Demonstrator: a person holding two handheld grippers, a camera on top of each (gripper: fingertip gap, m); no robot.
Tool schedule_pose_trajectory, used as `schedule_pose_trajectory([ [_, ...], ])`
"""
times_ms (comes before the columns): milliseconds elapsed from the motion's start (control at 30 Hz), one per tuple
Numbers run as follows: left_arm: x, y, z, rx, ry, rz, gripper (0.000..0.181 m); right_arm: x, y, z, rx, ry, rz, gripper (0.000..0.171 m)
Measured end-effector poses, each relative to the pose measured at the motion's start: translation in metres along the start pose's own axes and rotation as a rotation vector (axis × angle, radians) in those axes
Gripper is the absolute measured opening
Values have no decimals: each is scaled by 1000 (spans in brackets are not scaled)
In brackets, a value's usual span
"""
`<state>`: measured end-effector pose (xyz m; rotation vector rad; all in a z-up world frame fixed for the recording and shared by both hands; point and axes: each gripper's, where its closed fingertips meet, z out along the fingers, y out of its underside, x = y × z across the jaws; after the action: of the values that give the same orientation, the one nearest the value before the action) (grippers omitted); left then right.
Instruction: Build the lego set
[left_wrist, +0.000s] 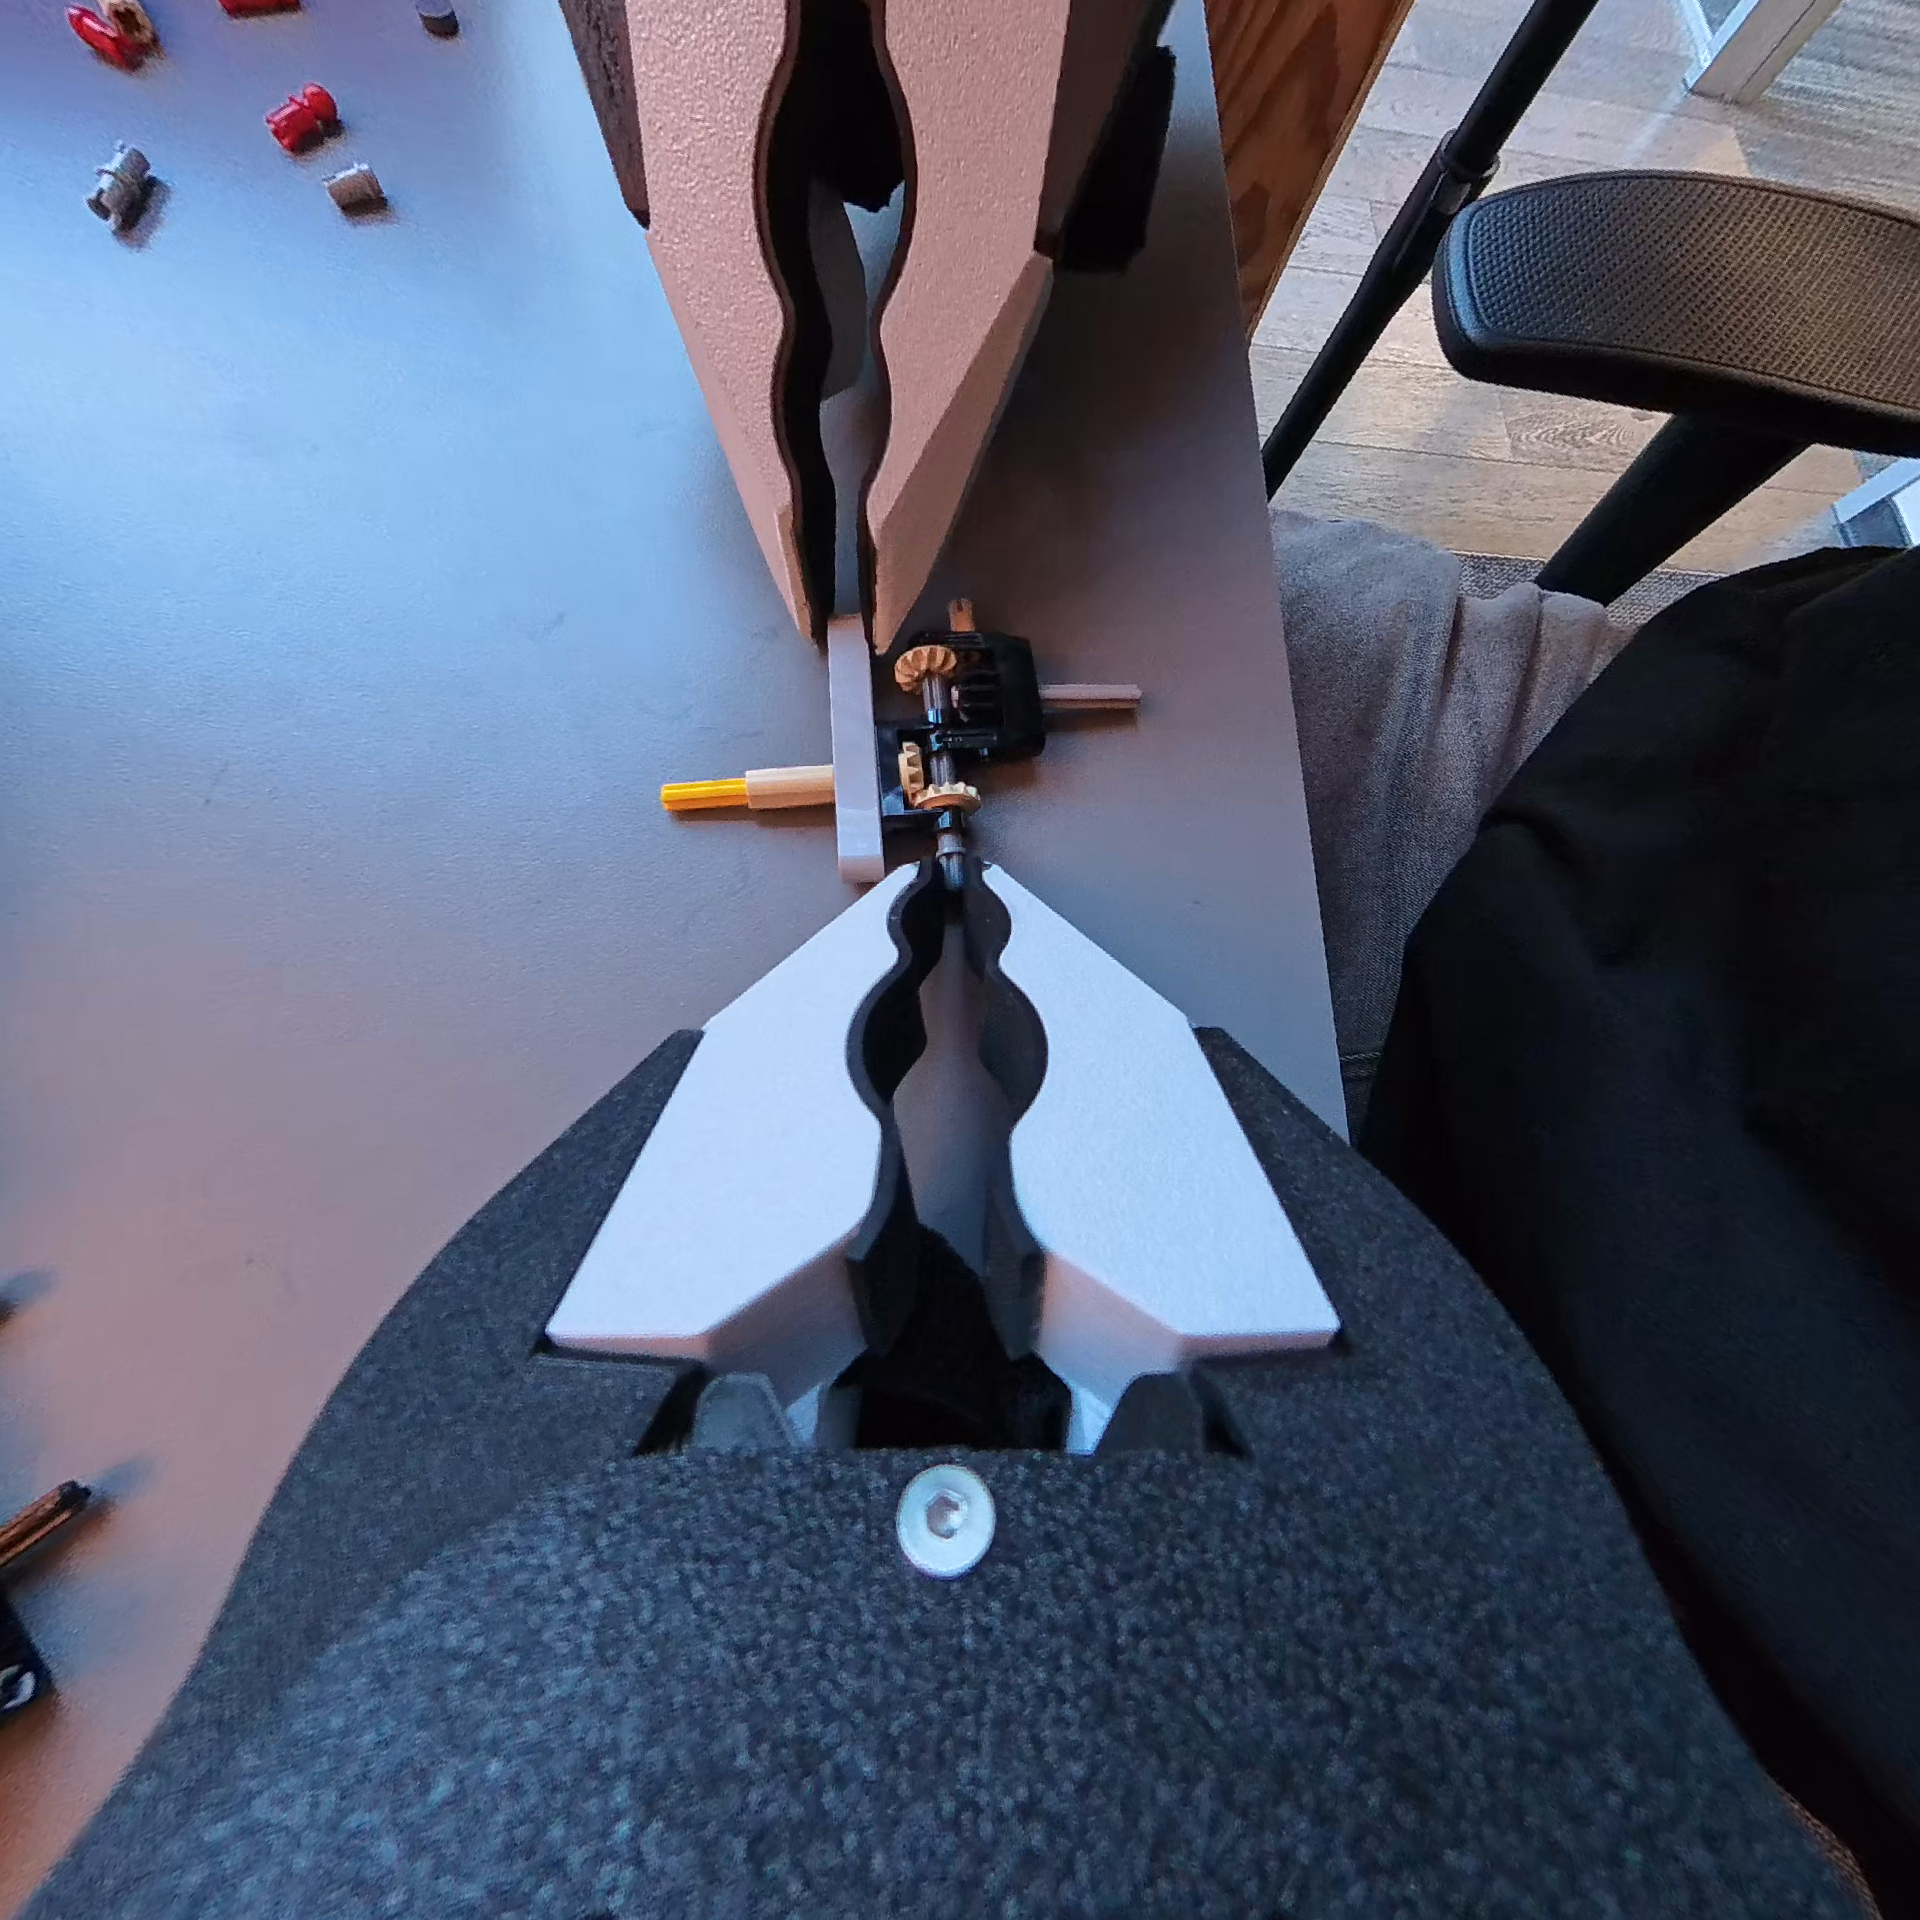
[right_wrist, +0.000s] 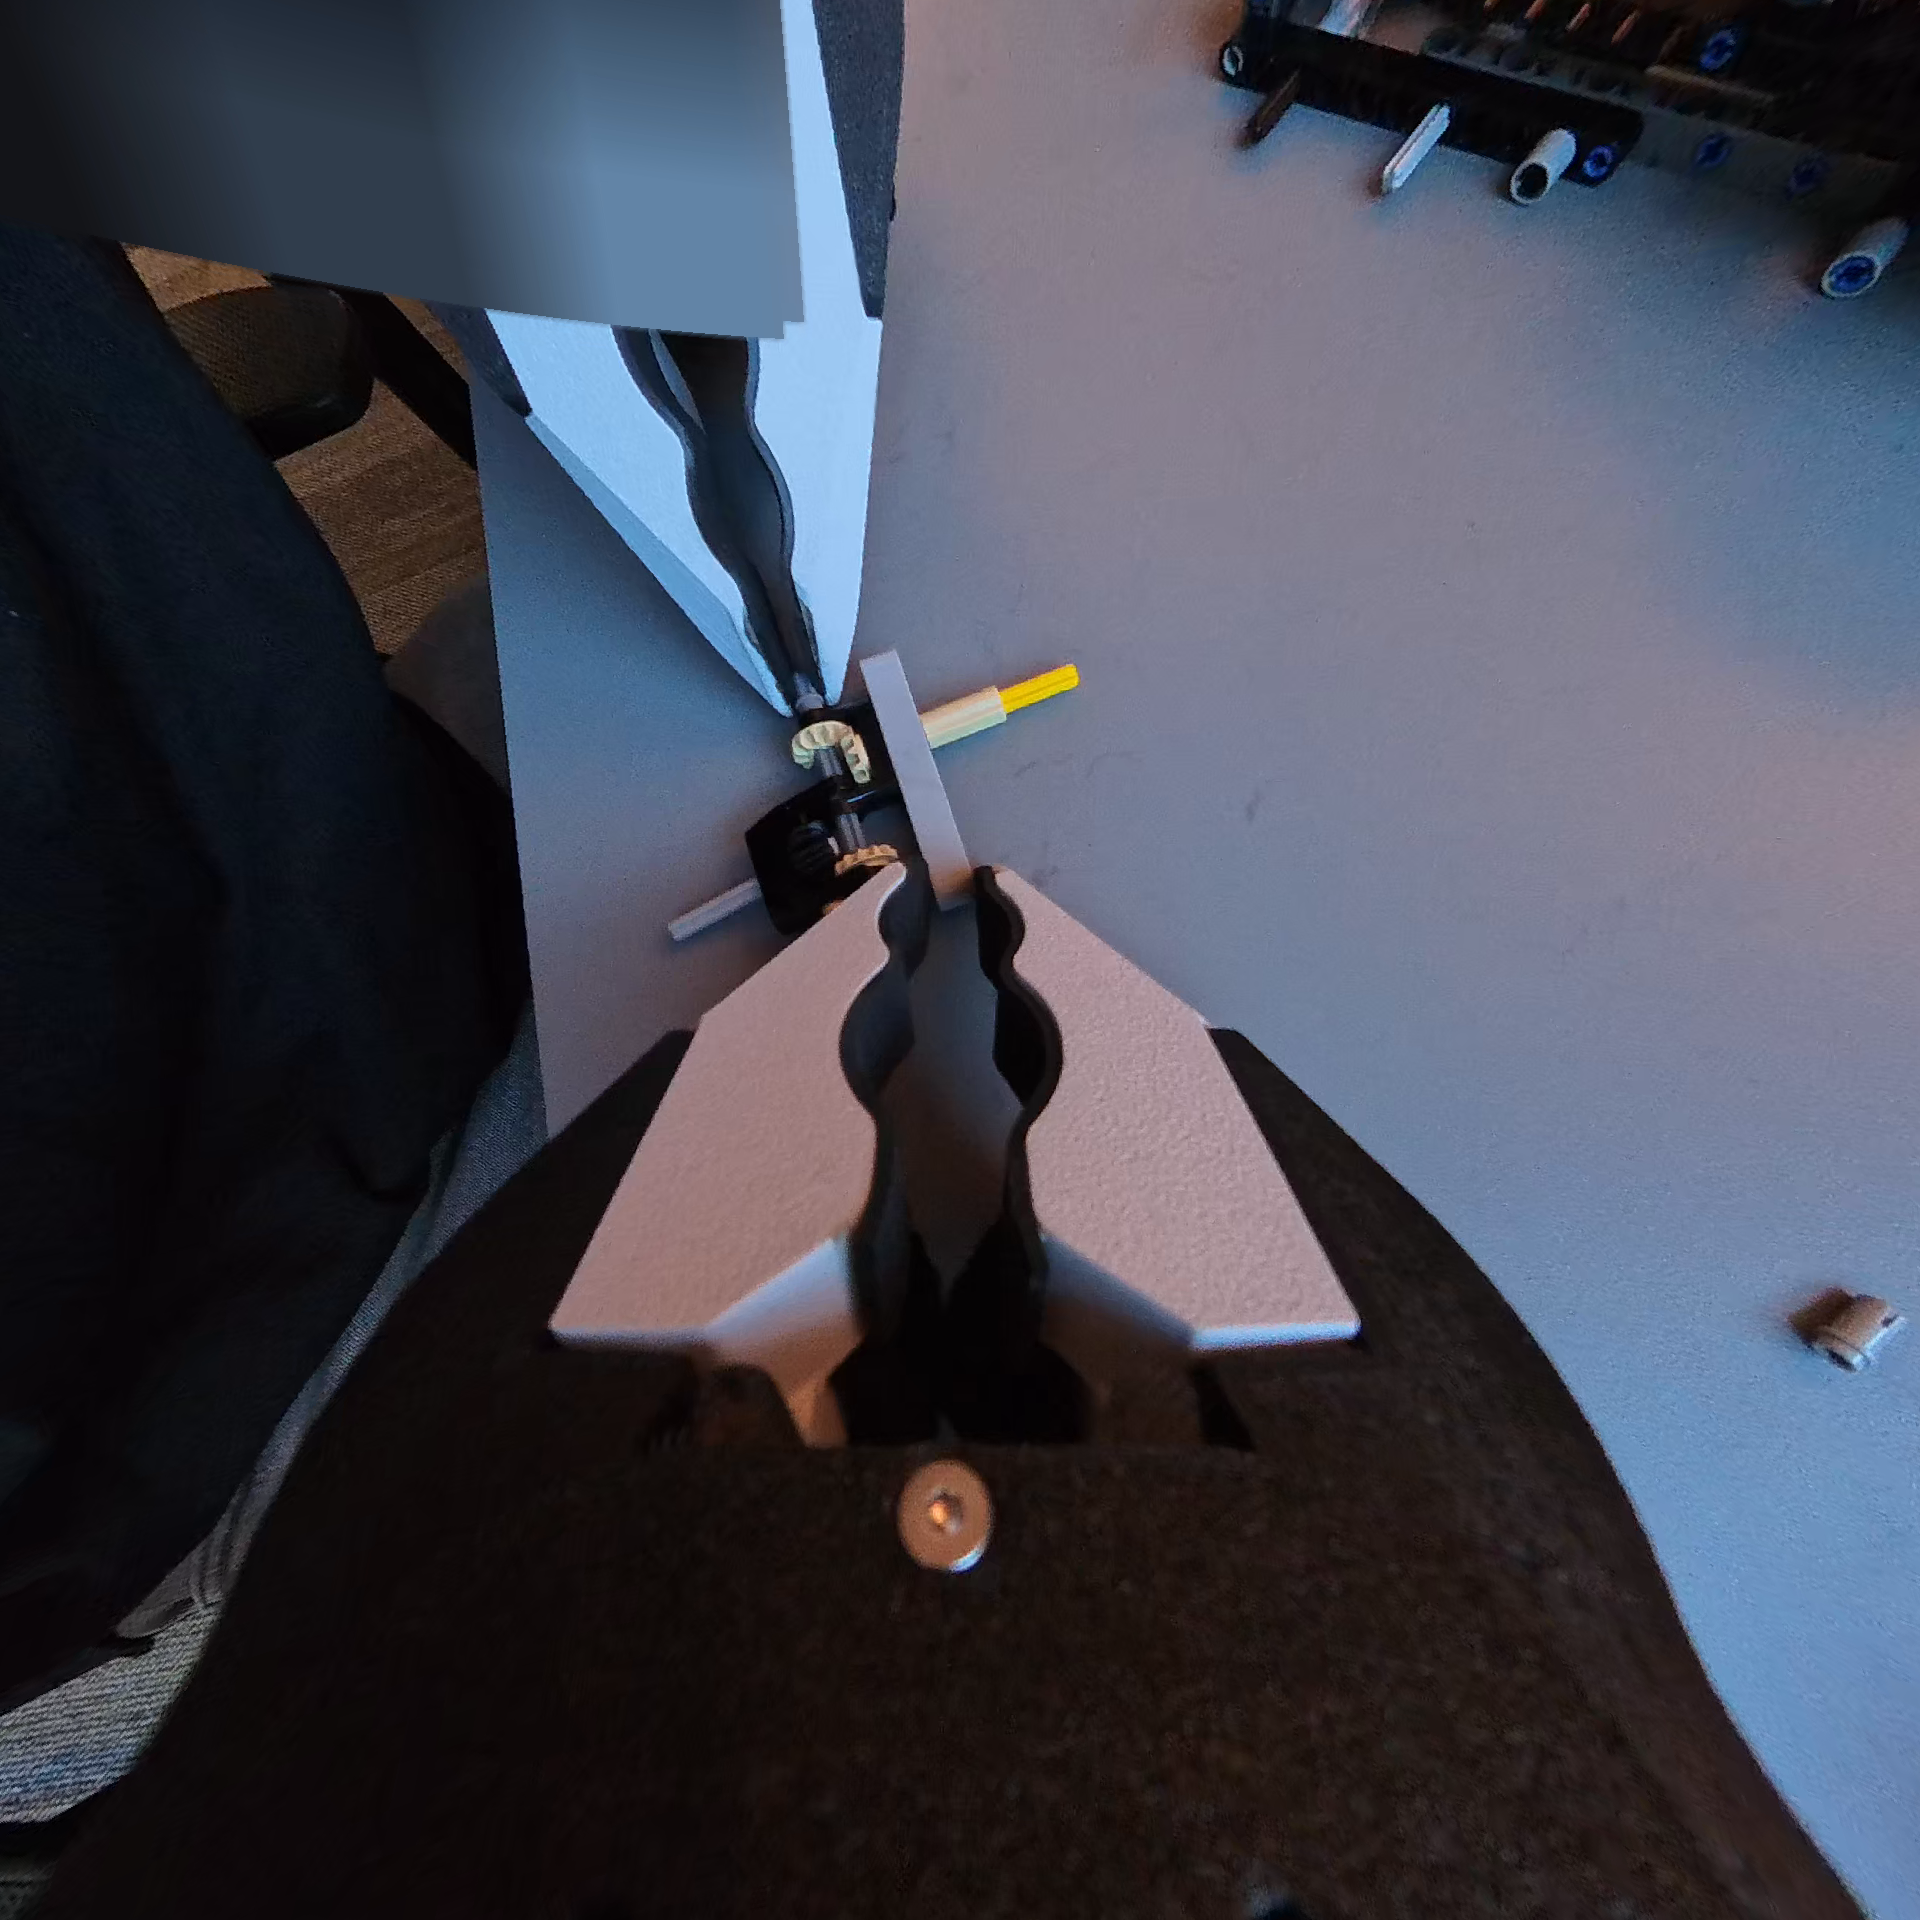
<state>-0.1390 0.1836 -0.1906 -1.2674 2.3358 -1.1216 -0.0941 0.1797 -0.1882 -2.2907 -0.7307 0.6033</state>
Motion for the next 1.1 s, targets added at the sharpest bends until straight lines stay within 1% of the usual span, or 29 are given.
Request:
schedule_pose_trajectory([
  [33,0,0,0,0,1,0,1,0,0,0,-2,5,-7,8],
  [367,2,-3,4,-1,9,1,1,3,1,-1,-4,35,-13,9],
  [467,1,-4,4,0,8,-8,1,2,2,-3,12,15,64,9],
  [533,0,-4,4,1,8,-10,1,1,3,-5,19,10,102,10],
  [567,0,-4,4,1,8,-10,1,2,3,-6,32,34,97,14],
  [633,0,-4,5,1,8,-10,1,3,1,-11,61,69,91,16],
  [667,0,-4,5,1,9,-11,1,1,0,-14,74,75,98,17],
  [733,0,-4,5,1,13,-15,1,-4,-2,-18,96,70,131,23],
  [833,1,-4,5,1,22,-23,1,-17,-7,-18,136,78,117,23],
  [933,1,-4,5,1,44,-43,1,-20,1,-11,95,120,119,25],
  [1100,2,-4,5,2,75,-78,1,-22,-1,-10,146,116,140,23],
])
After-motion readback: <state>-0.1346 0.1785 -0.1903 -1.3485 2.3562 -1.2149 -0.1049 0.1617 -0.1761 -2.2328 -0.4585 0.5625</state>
